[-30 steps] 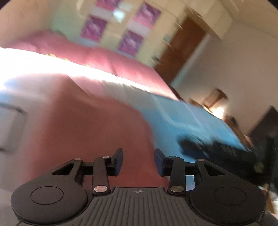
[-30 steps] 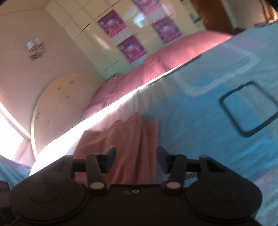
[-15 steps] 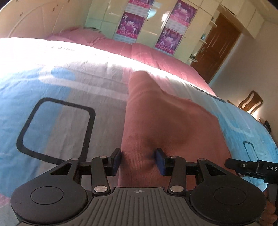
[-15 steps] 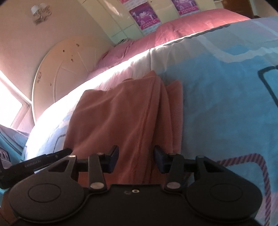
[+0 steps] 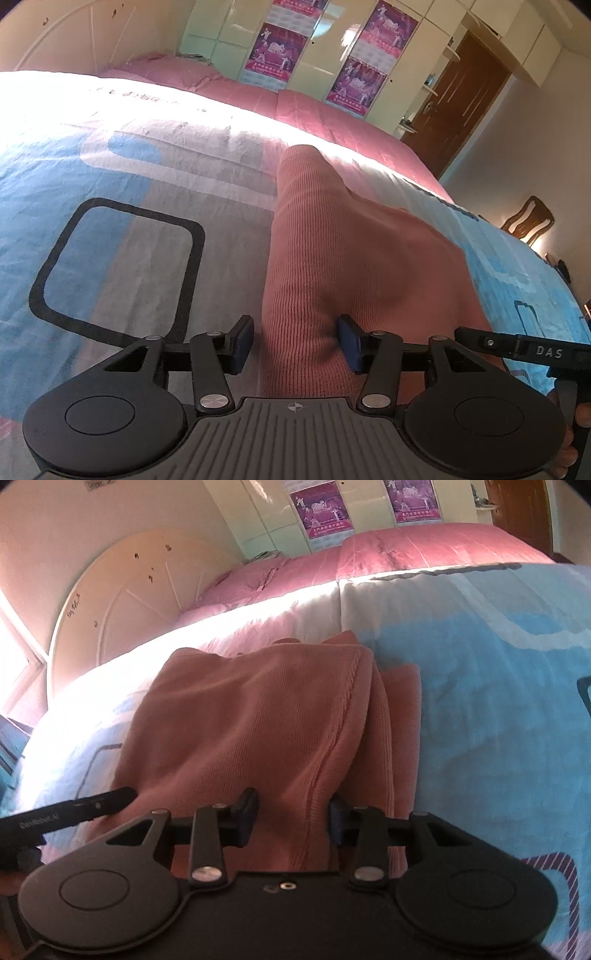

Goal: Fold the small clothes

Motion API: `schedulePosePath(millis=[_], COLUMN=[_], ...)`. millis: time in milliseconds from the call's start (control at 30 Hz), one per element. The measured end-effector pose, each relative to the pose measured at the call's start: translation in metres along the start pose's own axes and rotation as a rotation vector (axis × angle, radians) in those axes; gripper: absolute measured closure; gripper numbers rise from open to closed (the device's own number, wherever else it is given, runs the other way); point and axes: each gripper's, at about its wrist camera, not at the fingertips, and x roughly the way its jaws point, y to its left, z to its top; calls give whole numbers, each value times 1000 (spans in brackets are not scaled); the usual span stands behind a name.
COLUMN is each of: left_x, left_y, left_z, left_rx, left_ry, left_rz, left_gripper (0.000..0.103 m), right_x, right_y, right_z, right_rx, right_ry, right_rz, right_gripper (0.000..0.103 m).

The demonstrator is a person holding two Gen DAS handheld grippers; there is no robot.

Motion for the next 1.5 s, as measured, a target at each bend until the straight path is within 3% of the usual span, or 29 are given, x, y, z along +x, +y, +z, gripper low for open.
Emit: schedulePosePath(millis=[100,167,267,367,433,567,667,767,967,1067,1200,1300,1367,1500], left_x=[2,1,-8,-1,4,-8,-4,4,-4,-7,3,2,-5,-36], left_y=[1,3,6,10,7,-11,-29,-37,-42,-50,-48,-50,-50,-39], left_z=[1,4,12,15,15,22,20,16,21,19,16,17,18,14], left_rx=[-3,-18,-11,3,22,68,143,164,159,206,205,222,221,180], left_ry=[10,27,-9,28,49,26,68,79,86,83,92,96,93,35], left_rz=[-9,-23,-33,-49,-74,-78,-49,-20,-14,1,19,25,24,1], left_gripper=[52,52,52,53,62,63,63,63,63,63,62,62,62,62], right_x=[3,4,2,-1,0,-21,-40,-20,-19,-27,-7,-10,-16,-47], right_y=[7,10,16,21,20,21,12,-10,-12,-5,-19,-16,-19,-27], right_z=[1,3,4,3,4,7,8,2,-1,1,-6,-3,-2,-7], right_rx=[-46,-68,-100,-139,-146,-171,-180,-139,-124,-175,-153,-134,-101,-23], right_ry=[6,4,-5,-16,-19,-65,-104,-27,-47,-77,-36,-36,-31,-48], right_rz=[-39,-53,-73,-86,-87,-105,-104,-133,-127,-150,-153,-150,-135,-78], right_gripper=[74,88,92,93,93,94,94,94,94,95,95,92,85,80])
